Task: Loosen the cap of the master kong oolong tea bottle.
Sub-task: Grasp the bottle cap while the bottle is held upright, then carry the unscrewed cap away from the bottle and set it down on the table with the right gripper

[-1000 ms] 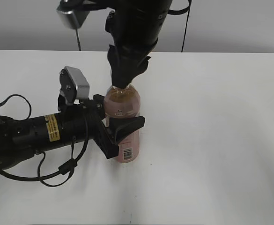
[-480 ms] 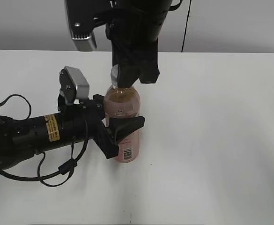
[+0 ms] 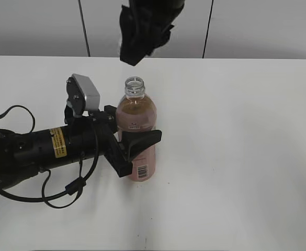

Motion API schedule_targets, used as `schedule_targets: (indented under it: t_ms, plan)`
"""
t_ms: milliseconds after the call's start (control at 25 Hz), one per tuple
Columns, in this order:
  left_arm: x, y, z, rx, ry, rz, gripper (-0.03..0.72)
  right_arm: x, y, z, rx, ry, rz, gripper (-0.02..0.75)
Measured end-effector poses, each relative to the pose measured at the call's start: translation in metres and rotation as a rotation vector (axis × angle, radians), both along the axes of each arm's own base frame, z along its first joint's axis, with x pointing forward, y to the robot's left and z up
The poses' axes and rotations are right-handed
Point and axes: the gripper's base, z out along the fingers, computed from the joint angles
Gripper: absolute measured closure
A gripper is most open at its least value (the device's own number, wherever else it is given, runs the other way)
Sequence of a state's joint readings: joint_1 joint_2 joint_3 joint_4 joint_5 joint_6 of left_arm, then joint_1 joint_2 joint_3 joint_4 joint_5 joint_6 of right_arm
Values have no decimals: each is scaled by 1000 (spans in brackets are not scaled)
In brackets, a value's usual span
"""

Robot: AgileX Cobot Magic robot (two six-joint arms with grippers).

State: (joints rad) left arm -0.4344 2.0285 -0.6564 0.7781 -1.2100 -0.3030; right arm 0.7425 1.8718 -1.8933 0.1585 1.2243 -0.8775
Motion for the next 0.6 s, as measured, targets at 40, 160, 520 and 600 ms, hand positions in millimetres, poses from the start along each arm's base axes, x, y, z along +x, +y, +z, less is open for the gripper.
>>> schedule_targets:
  t_ms: [40, 160, 520, 600]
  plan:
    - [0, 0, 0, 0, 0, 0, 288, 3, -4, 2, 15, 27, -110, 463]
    - [0, 0, 0, 0, 0, 0, 288, 22, -28, 1, 56, 107, -480, 463]
    - [0, 0, 0, 0, 0, 0, 288, 46, -141, -68, -83, 334, -1107, 463]
    - [0, 0, 0, 0, 0, 0, 288, 33, -154, -98, -168, 407, -1156, 463]
